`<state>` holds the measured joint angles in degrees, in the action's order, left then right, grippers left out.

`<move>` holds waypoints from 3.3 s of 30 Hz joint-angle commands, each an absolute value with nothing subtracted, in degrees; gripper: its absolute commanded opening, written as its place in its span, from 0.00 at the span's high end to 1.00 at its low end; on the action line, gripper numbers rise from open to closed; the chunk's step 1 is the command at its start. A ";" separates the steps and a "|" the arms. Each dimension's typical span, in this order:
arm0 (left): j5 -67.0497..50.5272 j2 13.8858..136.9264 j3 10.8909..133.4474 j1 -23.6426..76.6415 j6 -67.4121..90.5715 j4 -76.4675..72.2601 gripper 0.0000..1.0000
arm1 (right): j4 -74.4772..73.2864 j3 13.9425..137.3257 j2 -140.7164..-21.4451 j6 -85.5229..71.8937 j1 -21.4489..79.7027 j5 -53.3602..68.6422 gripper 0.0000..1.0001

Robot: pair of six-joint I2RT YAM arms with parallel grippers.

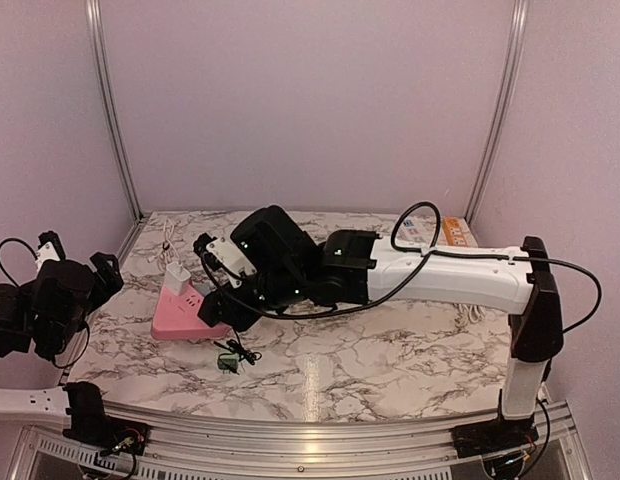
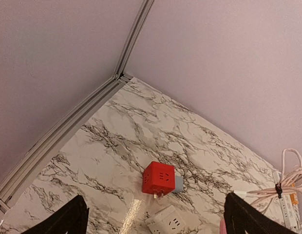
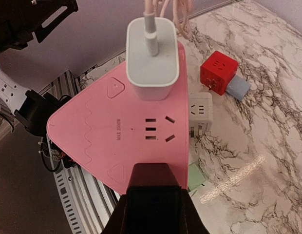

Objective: Insert the plug
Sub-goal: Place the socket at the corner of the board.

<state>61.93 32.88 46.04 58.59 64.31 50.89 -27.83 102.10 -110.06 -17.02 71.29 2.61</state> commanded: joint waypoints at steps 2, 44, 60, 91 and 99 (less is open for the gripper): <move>63.81 32.34 47.37 58.29 64.66 53.79 0.01 | -20.82 110.28 -115.40 -20.07 72.45 4.62 1.00; 65.77 24.59 46.51 58.36 63.23 53.73 0.01 | -10.05 124.48 -140.13 -23.55 75.07 1.07 1.00; 63.52 27.78 43.30 58.36 67.08 53.59 0.01 | -10.08 127.10 -145.86 -24.17 74.87 -3.20 0.96; 57.03 36.72 40.22 58.40 63.19 51.03 0.01 | -7.91 110.92 -128.69 -18.05 75.27 3.67 0.47; 45.87 44.31 37.67 58.68 54.17 42.65 0.01 | -5.64 89.59 -112.53 -15.96 73.45 -3.04 0.46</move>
<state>52.49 40.99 39.51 58.61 60.25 47.86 -7.84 96.66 -118.39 -17.41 74.78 1.19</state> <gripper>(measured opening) 0.989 0.545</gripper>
